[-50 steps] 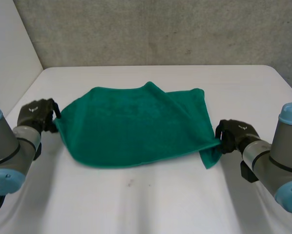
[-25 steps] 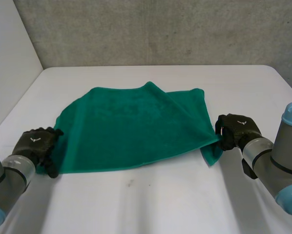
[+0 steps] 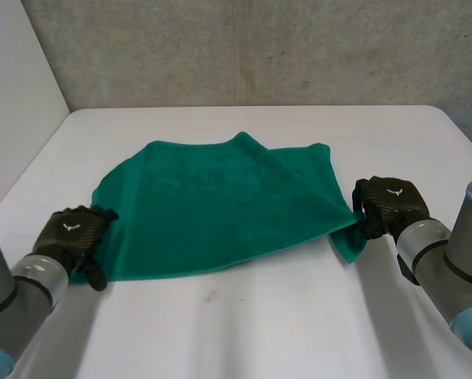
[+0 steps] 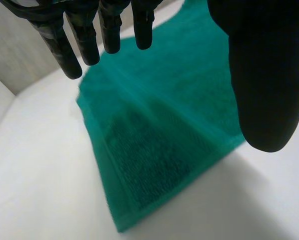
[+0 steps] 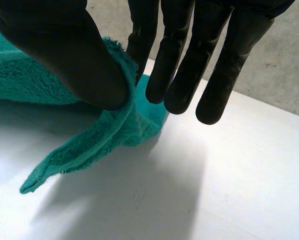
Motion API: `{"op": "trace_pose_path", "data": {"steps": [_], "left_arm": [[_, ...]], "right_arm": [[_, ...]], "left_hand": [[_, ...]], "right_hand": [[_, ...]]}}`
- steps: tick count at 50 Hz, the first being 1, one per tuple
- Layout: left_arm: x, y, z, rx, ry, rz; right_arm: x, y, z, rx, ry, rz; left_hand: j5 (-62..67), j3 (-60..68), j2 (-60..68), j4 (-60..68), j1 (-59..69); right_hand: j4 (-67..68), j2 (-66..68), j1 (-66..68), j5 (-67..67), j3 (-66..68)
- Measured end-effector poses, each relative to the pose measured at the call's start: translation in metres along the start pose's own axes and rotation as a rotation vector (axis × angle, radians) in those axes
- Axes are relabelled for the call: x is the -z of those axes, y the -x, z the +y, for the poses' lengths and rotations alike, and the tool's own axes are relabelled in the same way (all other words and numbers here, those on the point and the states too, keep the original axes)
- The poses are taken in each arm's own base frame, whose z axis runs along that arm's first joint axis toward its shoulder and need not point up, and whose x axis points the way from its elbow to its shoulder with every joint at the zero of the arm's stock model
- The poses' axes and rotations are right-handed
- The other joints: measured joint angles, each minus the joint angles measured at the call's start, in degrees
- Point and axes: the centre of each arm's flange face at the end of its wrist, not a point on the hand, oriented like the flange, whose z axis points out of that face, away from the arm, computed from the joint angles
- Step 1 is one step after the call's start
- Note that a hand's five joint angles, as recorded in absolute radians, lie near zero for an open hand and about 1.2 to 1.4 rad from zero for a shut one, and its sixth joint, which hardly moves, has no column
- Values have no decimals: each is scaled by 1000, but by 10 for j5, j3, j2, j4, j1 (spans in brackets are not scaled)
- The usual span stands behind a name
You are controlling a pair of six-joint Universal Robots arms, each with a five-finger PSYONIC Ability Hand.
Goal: Fold the towel.
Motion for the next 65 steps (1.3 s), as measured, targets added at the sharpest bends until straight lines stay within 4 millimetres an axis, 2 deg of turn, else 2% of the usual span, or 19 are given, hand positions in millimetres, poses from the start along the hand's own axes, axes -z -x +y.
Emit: {"op": "trace_pose_path", "data": {"steps": [4,12,22,24,31,47,56,59,61,62,65], "left_arm": [[-15,-2,11,5,50,14],[-29,-2,21,12,92,19],[-40,1,20,12,83,13],[-43,1,21,12,83,13],[-48,1,20,11,78,11],[-66,5,11,5,40,0],[-78,6,8,-24,25,-2],[-81,8,4,-30,5,-10],[-81,9,0,-33,-11,-16],[-80,10,-4,-35,-27,-22],[-78,12,-11,-37,-56,-32]], "right_arm": [[2,1,0,21,-2,-4],[3,2,1,45,3,-5],[3,3,2,47,6,-7],[3,3,2,47,7,-7],[3,3,3,47,9,-7],[3,3,5,50,15,-9],[3,3,6,52,17,-8],[3,2,5,59,16,-6],[3,2,5,65,15,-5],[3,2,4,69,14,-5],[3,2,4,78,12,-3]], "left_hand": [[0,0,0,0,0],[0,0,1,1,2],[5,10,20,23,4],[37,42,51,53,52],[37,59,65,67,61],[66,83,89,91,86],[122,263,269,271,282],[125,398,405,406,418],[125,398,405,406,418],[297,464,472,473,473],[439,478,487,487,478]], "right_hand": [[0,0,0,0,0],[0,0,0,0,0],[0,0,0,0,0],[0,0,0,0,0],[0,0,0,0,0],[0,0,0,0,0],[0,0,0,0,0],[0,0,0,0,0],[0,0,0,0,0],[0,0,0,0,0],[0,0,0,0,0]]}}
